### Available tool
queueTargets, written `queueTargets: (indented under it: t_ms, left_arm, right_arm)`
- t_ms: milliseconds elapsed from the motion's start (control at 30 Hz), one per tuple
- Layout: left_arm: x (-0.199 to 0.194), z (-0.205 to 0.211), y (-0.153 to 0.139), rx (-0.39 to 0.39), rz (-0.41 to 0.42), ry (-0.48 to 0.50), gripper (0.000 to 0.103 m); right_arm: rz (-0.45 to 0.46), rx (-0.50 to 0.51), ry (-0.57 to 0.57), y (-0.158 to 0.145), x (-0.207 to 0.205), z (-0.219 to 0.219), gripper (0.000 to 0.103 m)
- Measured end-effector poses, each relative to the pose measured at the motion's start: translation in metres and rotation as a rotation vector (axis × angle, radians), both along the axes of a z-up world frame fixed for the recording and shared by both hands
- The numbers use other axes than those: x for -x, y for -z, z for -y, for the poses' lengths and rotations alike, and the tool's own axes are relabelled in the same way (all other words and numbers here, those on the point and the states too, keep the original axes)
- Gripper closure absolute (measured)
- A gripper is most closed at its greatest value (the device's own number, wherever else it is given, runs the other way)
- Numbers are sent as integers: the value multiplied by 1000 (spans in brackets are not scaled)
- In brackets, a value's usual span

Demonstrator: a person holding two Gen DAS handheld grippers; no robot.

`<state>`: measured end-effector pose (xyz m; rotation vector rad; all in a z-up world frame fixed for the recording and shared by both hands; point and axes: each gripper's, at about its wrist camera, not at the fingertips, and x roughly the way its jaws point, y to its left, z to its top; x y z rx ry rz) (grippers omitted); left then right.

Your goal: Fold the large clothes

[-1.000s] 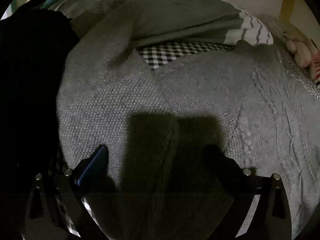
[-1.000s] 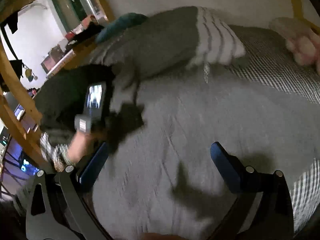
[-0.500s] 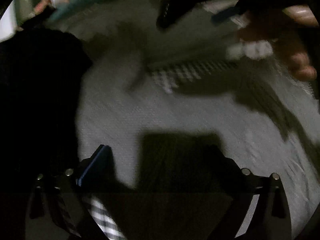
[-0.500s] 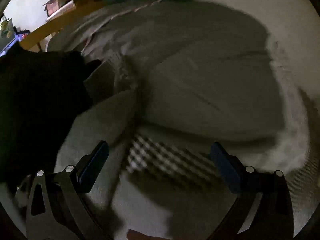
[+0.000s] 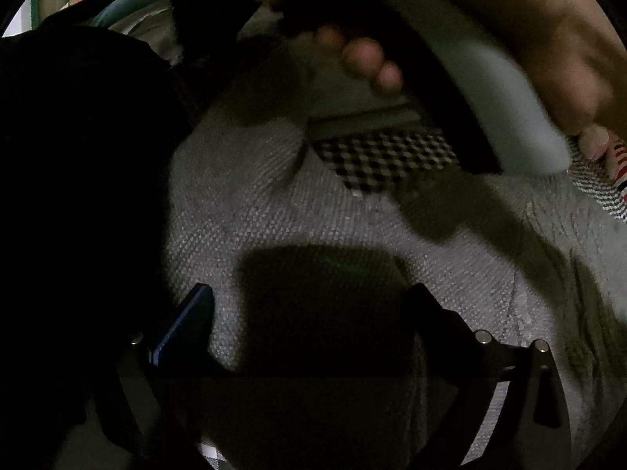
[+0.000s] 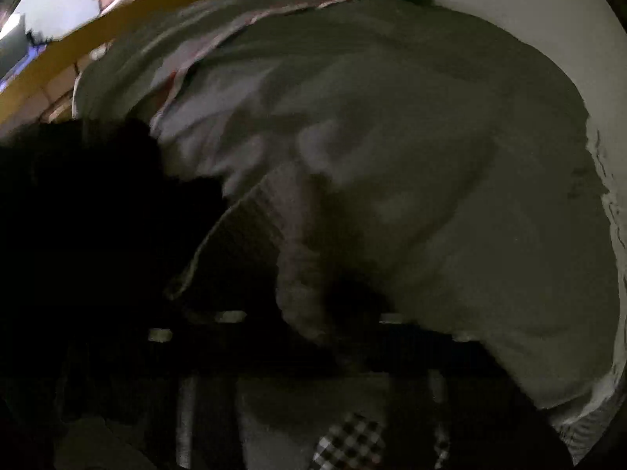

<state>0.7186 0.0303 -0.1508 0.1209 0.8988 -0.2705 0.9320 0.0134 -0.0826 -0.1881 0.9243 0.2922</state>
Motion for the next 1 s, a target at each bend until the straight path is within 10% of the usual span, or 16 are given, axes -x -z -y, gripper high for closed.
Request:
queueTargets:
  t_ms: [367,1000]
  left_arm:
    - [25,6,-31,-29,148,40,83]
    - [167,112,-54,-318,585,389,90]
  right_arm:
    - [-125,-313,247,-104,51,95,91]
    - [-266,-412,818,-128,251,307,92]
